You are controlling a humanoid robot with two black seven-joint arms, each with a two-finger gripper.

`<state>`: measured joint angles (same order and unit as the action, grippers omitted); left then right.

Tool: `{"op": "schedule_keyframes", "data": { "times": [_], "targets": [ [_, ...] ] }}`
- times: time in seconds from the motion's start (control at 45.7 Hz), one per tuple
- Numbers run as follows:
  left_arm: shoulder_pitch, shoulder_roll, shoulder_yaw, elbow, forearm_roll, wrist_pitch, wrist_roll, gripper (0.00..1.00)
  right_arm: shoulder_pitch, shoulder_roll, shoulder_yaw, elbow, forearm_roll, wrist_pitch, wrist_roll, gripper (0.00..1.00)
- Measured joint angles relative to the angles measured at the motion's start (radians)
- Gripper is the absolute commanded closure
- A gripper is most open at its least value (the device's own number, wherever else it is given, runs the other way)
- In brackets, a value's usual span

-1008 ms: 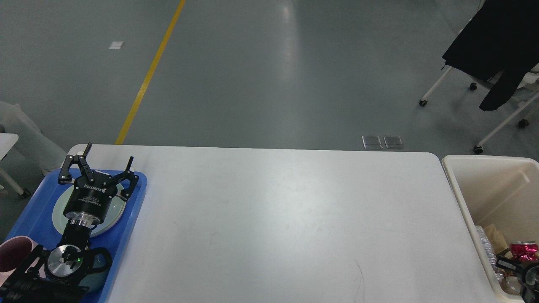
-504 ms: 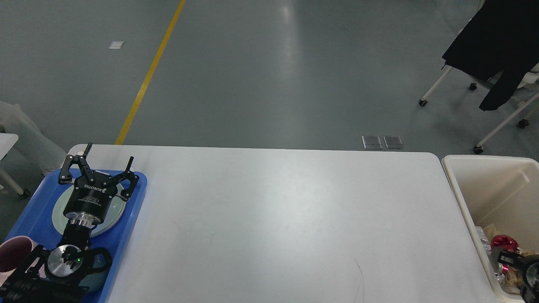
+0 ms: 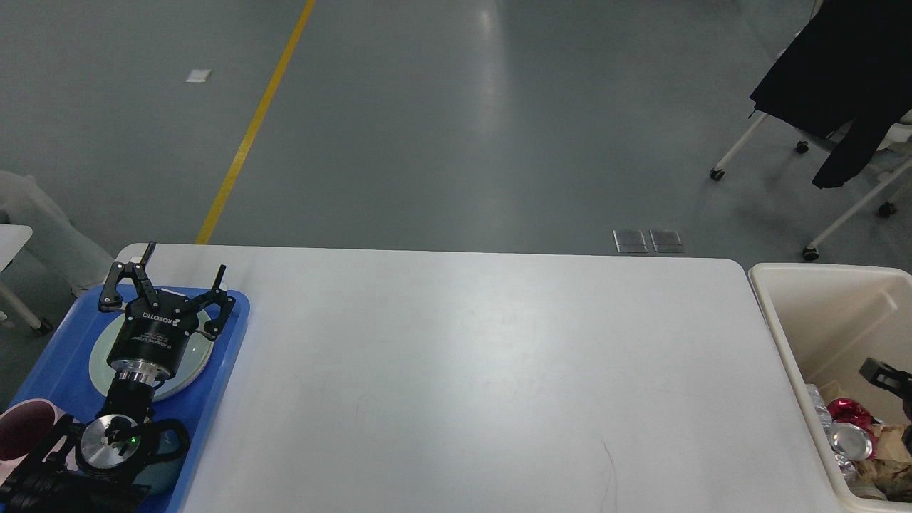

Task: Tidy desktop

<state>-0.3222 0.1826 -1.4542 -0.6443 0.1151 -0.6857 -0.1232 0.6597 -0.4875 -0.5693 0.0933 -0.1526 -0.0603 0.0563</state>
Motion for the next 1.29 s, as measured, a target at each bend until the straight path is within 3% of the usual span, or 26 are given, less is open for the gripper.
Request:
{"op": "schedule_keyframes", "data": {
  "times": [0.11,0.263,0.35,0.482,0.635,0.767,0.898,1.095,1.292],
  "targets": [
    [0.0,0.0,0.0,0.0,0.0,0.0,0.0,0.04,0.086,-0.016,0.26,0.039,-0.002,0.003,0.039,0.0],
    [0.0,0.0,0.0,0.0,0.0,0.0,0.0,0.04,0.12,-0.051,0.809,0.245,-0.006,0.007,0.181,0.0],
    [0.0,0.0,0.0,0.0,0.0,0.0,0.0,0.04,0.071,-0.058,1.135,0.349,-0.008,0.013,0.232,0.0],
    [0.0,0.0,0.0,0.0,0.0,0.0,0.0,0.04,-0.053,-0.044,1.517,0.454,-0.047,0.093,0.232,0.0],
    [0.0,0.0,0.0,0.0,0.0,0.0,-0.001,0.04,-0.151,0.027,1.78,0.485,-0.149,0.258,0.205,0.0],
    [0.0,0.0,0.0,0.0,0.0,0.0,-0.001,0.04,-0.251,0.119,2.024,0.508,-0.297,0.33,0.184,0.0],
    [0.0,0.0,0.0,0.0,0.0,0.0,-0.001,0.04,-0.32,0.193,2.181,0.546,-0.437,0.359,0.194,0.0],
    [0.0,0.0,0.0,0.0,0.0,0.0,-0.001,0.04,-0.361,0.209,2.208,0.55,-0.45,0.384,0.288,0.0],
    [0.0,0.0,0.0,0.0,0.0,0.0,-0.001,0.04,-0.375,0.232,2.203,0.585,-0.448,0.436,0.296,0.0]
  ]
}}
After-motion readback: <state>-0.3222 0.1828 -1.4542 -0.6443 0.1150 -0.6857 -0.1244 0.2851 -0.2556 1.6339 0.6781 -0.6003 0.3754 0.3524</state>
